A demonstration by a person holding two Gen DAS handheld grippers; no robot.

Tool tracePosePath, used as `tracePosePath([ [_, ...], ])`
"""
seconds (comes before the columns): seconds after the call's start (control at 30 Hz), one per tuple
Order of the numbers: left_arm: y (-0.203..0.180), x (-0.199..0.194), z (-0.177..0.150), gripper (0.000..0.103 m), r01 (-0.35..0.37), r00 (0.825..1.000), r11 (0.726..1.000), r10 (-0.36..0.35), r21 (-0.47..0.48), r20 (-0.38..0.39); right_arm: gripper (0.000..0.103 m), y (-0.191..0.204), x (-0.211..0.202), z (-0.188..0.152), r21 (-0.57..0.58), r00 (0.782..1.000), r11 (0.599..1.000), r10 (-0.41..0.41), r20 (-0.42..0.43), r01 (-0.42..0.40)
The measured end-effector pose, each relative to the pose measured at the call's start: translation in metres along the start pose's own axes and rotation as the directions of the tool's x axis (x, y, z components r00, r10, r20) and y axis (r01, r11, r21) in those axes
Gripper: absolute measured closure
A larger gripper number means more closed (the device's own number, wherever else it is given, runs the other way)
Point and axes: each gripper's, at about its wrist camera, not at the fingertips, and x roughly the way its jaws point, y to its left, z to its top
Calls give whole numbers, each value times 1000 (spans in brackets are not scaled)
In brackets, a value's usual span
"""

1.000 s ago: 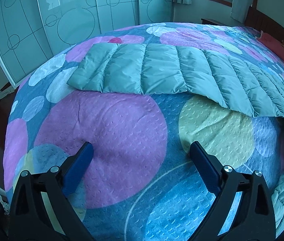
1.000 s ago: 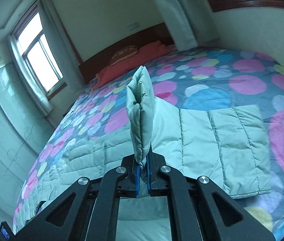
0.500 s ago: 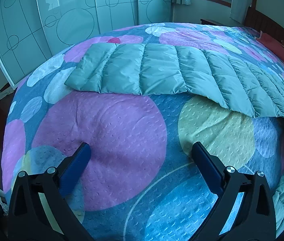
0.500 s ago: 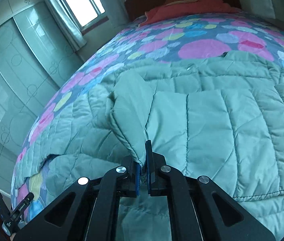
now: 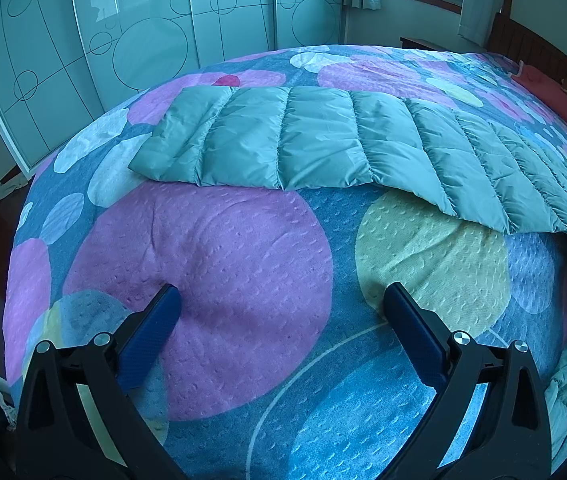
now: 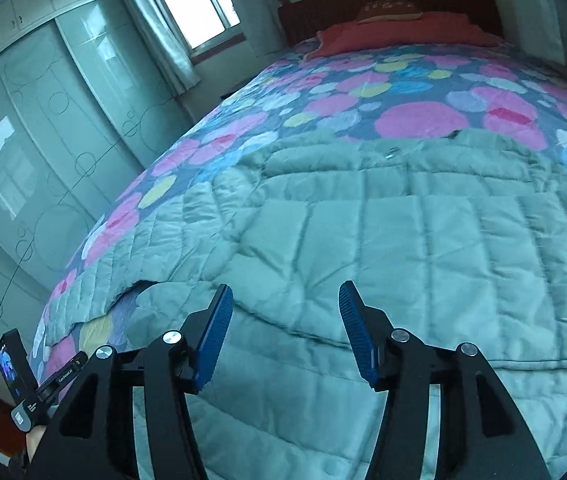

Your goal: Fold large clothes

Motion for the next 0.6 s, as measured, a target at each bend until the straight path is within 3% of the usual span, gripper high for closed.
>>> tracePosePath([
  [0.13,0,1,0,2,-2,1000,1000,2,1,1,49,-84,-30,10,124,976,970,-216,37,210],
  [0.27,-1,1,0,2,-3,1000,1000,3,4,1,49,-144,-18,0,182,946,929,-319,-53,323],
  [0.33,-1,1,0,2,-4,1000,1000,4,5,2,49,-157,1,-14,173,940,925,-323,-108,338],
  [0.47,-1,1,0,2,-3,1000,1000,3,5,2,48,-148,6,-15,90,927,926,-357,-112,367],
  [0.6,-1,2,1,2,-5,1000,1000,5,6,1,48,-153,-13,17,132,933,924,-359,-25,359],
])
